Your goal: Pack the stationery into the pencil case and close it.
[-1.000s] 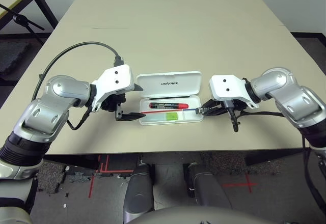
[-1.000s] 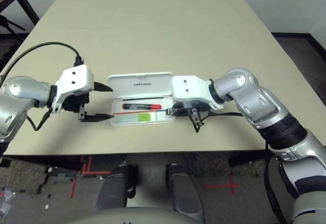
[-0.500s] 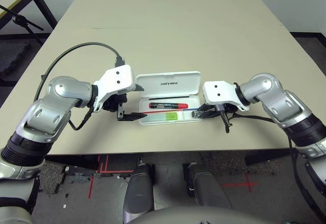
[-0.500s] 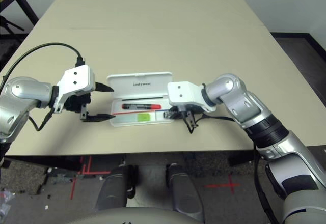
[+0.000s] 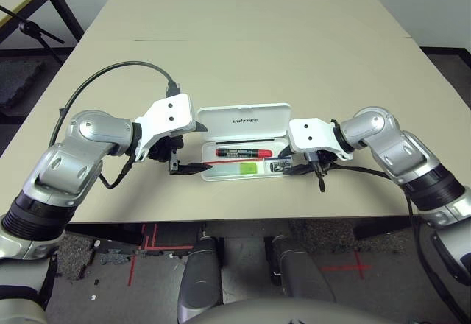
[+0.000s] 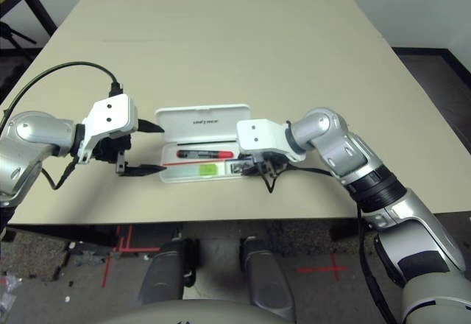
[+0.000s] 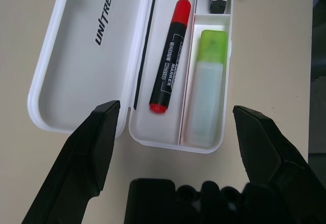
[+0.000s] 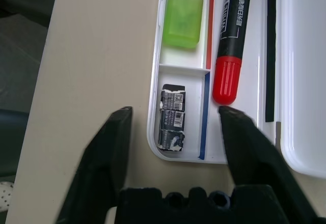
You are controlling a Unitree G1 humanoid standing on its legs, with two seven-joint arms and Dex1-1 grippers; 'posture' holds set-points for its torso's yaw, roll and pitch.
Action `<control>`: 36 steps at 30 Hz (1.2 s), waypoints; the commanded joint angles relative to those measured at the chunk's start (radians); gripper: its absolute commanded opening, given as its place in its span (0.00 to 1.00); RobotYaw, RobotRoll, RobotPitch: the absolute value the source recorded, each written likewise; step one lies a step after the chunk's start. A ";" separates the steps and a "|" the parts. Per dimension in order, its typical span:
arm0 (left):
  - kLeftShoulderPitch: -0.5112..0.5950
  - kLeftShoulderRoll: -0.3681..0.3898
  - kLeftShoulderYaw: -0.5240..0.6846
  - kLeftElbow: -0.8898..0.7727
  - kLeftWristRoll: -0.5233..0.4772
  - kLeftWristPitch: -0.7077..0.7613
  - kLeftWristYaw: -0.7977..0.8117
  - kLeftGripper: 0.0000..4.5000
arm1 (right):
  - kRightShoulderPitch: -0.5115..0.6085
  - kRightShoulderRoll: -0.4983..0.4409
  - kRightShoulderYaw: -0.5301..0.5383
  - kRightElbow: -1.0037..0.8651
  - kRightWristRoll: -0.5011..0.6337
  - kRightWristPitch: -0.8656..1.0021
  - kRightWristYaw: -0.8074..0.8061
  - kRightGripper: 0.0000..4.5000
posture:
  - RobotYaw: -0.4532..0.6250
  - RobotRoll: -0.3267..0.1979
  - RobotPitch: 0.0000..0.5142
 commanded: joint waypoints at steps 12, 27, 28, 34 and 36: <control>0.089 0.066 0.049 0.012 0.002 0.000 0.009 1.00 | 0.074 -0.266 -0.336 -0.025 0.303 0.292 0.131 0.98 | 0.44 0.62 0.27; 0.095 0.077 0.071 0.146 0.032 -0.022 0.038 0.80 | 0.224 -0.340 -0.482 -0.109 0.467 0.420 0.068 1.00 | 0.41 0.62 0.25; 0.089 0.080 0.068 0.164 0.045 -0.025 0.047 0.71 | 0.227 -0.339 -0.480 -0.109 0.469 0.417 0.065 1.00 | 0.41 0.62 0.25; 0.063 0.115 -0.017 0.346 0.246 -0.164 0.102 0.18 | 0.233 -0.345 -0.454 -0.104 0.453 0.401 0.058 1.00 | 0.41 0.62 0.25; 0.055 0.115 -0.030 0.396 0.292 -0.209 0.120 0.00 | 0.231 -0.341 -0.451 -0.106 0.454 0.401 0.055 1.00 | 0.41 0.62 0.25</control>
